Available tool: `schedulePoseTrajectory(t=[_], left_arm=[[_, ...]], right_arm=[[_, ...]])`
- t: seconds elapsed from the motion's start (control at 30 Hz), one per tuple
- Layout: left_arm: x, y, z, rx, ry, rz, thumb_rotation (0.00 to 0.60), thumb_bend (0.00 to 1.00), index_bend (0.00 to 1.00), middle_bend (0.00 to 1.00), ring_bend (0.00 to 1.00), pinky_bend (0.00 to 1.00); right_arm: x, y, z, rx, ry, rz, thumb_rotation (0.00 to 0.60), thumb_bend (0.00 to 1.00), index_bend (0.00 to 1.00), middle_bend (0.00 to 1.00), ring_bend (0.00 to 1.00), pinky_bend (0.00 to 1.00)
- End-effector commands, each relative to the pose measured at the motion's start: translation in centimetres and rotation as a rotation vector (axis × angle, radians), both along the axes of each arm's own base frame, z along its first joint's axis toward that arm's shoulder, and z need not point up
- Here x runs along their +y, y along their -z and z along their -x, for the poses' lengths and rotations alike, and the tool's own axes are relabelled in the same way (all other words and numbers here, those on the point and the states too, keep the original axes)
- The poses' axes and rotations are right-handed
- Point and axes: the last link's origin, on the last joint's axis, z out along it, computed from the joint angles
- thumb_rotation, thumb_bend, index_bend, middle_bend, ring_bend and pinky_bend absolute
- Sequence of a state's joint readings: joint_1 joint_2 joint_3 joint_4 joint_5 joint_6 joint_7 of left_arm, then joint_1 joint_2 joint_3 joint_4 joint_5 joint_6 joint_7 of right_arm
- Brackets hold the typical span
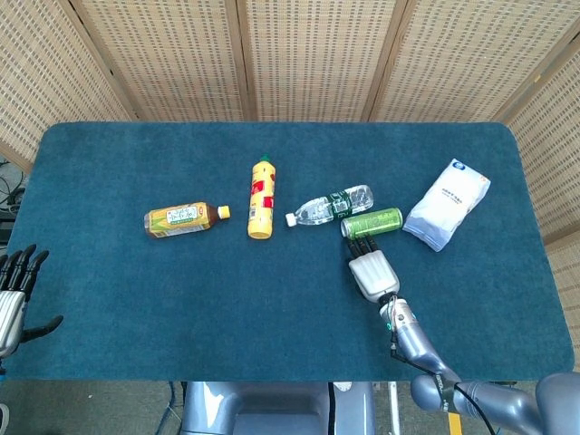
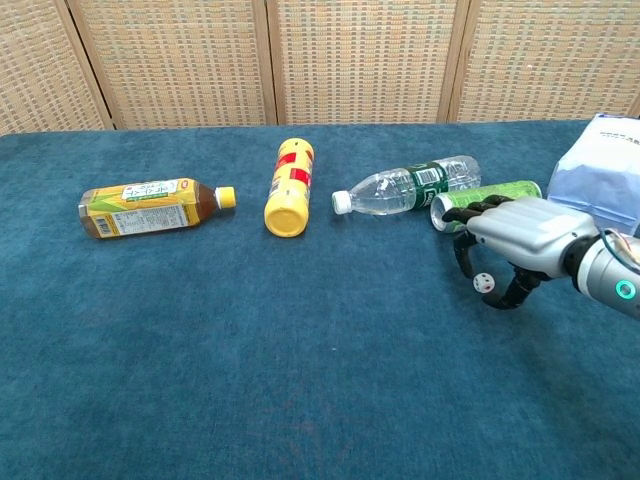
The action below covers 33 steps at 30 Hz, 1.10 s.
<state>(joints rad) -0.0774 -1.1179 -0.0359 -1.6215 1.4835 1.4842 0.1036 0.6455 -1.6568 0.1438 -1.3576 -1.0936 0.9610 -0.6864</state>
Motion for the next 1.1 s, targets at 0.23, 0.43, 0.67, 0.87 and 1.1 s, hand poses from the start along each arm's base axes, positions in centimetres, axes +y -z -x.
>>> schedulePoseTrajectory(t=[0.23, 0.43, 0.67, 0.87, 1.1], left_arm=[[-0.05, 0.14, -0.09, 0.003, 0.006, 0.005, 0.600, 0.13, 0.00, 0.00, 0.00, 0.00], [-0.03, 0.20, -0.14, 0.004, 0.007, 0.007, 0.600, 0.13, 0.00, 0.00, 0.00, 0.00], [-0.04, 0.21, -0.15, 0.004, 0.007, 0.007, 0.600, 0.13, 0.00, 0.00, 0.00, 0.00], [-0.07, 0.20, -0.14, 0.003, 0.006, 0.008, 0.600, 0.13, 0.00, 0.00, 0.00, 0.00], [-0.05, 0.18, -0.13, 0.002, 0.007, 0.009, 0.600, 0.13, 0.00, 0.00, 0.00, 0.00]], right_arm=[[-0.25, -0.13, 0.22, 0.004, 0.008, 0.006, 0.600, 0.37, 0.45, 0.07, 0.00, 0.00], [-0.42, -0.36, 0.30, 0.008, 0.010, 0.013, 0.600, 0.37, 0.45, 0.07, 0.00, 0.00], [-0.44, -0.43, 0.60, 0.016, 0.018, 0.016, 0.600, 0.39, 0.47, 0.08, 0.00, 0.00], [-0.24, -0.14, 0.48, 0.012, 0.015, 0.010, 0.600, 0.39, 0.48, 0.08, 0.00, 0.00], [-0.40, 0.00, 0.58, 0.011, 0.023, 0.012, 0.600, 0.41, 0.50, 0.09, 0.00, 0.01]])
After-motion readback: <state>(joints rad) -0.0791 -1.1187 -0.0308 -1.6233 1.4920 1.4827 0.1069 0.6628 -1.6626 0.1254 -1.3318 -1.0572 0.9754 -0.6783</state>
